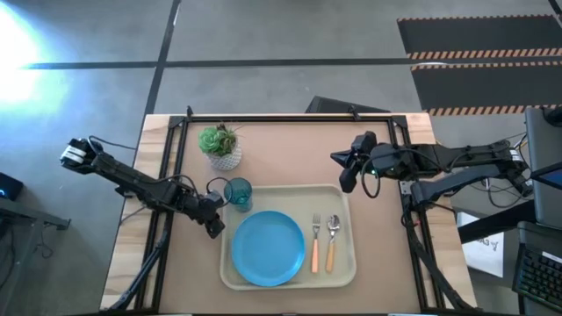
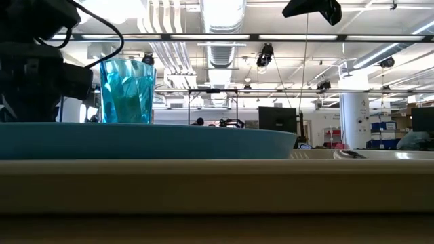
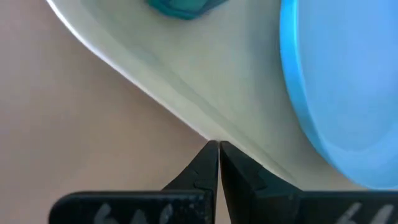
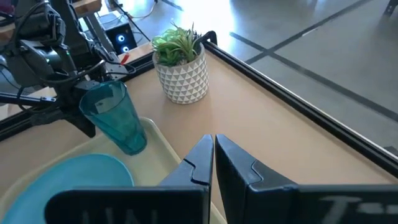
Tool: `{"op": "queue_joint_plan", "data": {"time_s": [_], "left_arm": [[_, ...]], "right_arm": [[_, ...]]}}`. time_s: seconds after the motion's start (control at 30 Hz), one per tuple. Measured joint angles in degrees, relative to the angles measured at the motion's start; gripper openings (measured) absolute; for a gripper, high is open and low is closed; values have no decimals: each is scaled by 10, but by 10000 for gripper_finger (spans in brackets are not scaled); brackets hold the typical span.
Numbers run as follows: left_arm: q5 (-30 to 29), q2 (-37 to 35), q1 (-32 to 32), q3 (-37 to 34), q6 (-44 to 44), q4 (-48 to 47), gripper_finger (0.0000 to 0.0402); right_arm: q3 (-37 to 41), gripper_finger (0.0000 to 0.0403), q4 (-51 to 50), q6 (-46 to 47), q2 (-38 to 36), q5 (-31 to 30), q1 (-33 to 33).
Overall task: Pick and place plate/cup/fork/spoon on tray
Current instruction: Adjust the gray tray
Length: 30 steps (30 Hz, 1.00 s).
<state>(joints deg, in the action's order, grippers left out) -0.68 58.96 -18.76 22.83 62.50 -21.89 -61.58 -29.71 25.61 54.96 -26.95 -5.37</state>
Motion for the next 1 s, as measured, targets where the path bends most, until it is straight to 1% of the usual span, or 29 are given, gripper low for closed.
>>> {"op": "queue_joint_plan", "data": {"time_s": [0.17, 0.37, 0.5, 0.6, 0.73, 0.87, 1.0], "left_arm": [[-14, 0, 0, 0, 1, 7, 0], [-18, 0, 0, 0, 2, 9, 0], [-33, 0, 0, -1, 2, 41, 0], [-41, 0, 0, -1, 2, 39, 0], [-35, 0, 0, -1, 1, 38, 0], [0, -1, -1, 0, 1, -1, 0], [2, -2, -1, 9, 1, -66, 0]], "right_arm": [[0, 9, 0, 0, 0, 4, 0], [0, 9, 0, -1, -2, 4, 0], [0, 9, 0, -1, -2, 6, 0], [0, 9, 0, -2, -2, 15, 0], [0, 9, 0, -2, -2, 16, 0], [0, 9, 0, -2, -2, 19, 0], [0, 9, 0, -2, -2, 19, 0]]}}
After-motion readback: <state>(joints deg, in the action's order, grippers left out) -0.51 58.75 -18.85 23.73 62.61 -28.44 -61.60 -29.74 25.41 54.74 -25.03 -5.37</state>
